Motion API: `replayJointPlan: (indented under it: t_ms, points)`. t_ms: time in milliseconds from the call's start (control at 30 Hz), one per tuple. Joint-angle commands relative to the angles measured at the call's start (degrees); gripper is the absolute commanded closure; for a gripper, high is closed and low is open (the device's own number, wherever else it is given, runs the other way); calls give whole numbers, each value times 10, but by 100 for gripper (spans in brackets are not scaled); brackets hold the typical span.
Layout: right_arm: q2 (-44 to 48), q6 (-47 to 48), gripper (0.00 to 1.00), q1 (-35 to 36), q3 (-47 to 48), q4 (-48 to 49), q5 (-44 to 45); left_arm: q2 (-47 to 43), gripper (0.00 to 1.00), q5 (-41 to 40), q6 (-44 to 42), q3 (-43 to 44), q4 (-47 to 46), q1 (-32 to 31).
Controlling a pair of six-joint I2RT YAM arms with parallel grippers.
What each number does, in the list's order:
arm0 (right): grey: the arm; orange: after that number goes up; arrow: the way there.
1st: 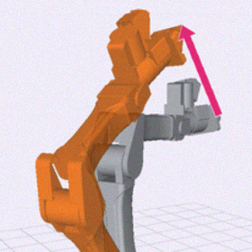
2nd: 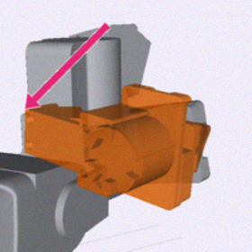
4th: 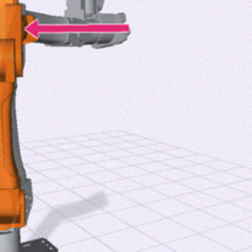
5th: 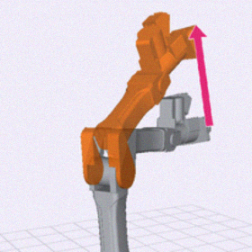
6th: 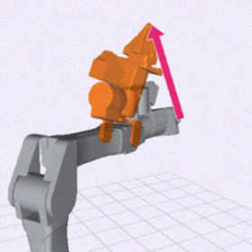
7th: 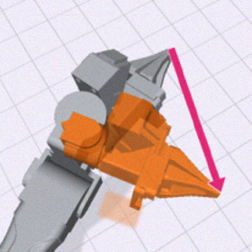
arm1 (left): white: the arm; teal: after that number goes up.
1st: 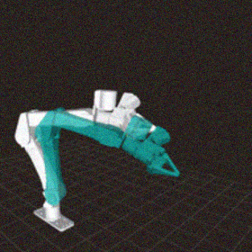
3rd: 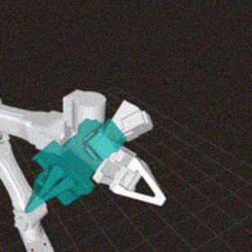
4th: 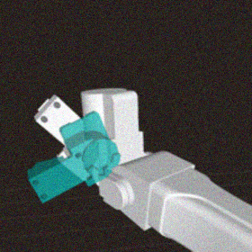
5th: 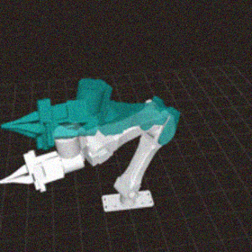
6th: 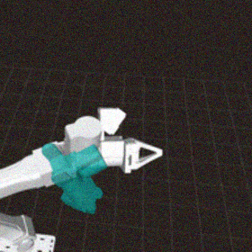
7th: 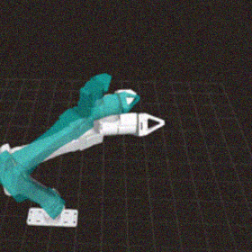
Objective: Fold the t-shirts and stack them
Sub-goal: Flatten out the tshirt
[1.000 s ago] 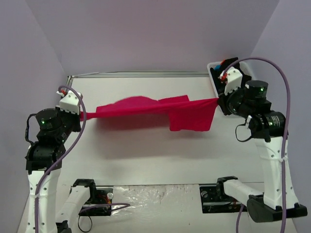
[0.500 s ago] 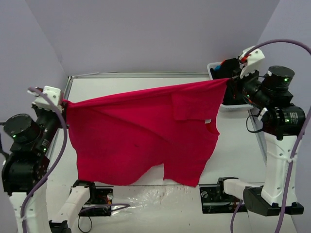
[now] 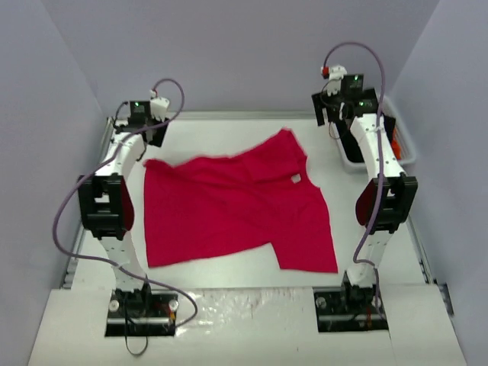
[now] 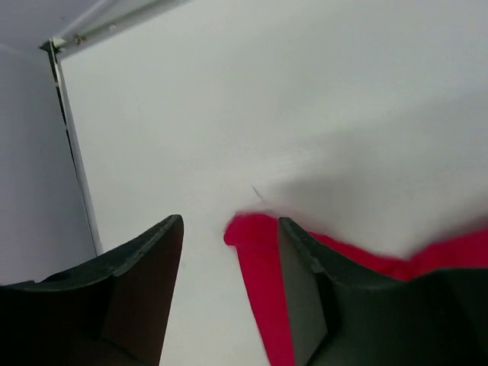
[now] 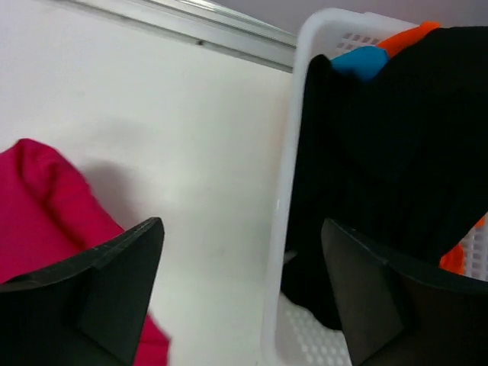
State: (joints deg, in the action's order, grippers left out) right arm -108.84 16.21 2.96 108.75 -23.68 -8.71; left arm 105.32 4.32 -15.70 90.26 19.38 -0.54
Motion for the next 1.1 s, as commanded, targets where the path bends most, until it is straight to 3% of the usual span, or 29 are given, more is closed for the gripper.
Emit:
replayJointPlan:
  t_ms: [0,67,200,300,433,533,700,767,933,1067]
  points:
    - [-163,-14,18,-4,146,22,135,114,48,-86,-42,191,-13,-9]
    - [-194,-3,9,2,164,14,160,171,43,-102,-63,240,-7,-17]
    - [-169,12,8,5,117,15,153,141,32,-121,-78,229,-30,-36]
    - [-100,25,9,11,10,19,94,67,31,-111,-64,141,-44,-45]
    - [-17,25,13,20,-151,17,29,-79,30,-75,-33,-58,-64,-48]
    - [41,32,15,33,-237,9,-5,-157,28,-72,-25,-159,-46,-54]
    - [110,44,19,38,-319,-9,-41,-278,28,-77,-37,-272,13,-52]
    - [144,47,19,39,-359,33,-34,-312,28,-81,-49,-327,15,-50]
    - [178,36,9,39,-388,137,85,-378,28,-88,-46,-381,9,-46]
    - [122,53,17,30,-322,126,93,-389,28,-80,-28,-379,21,-44]
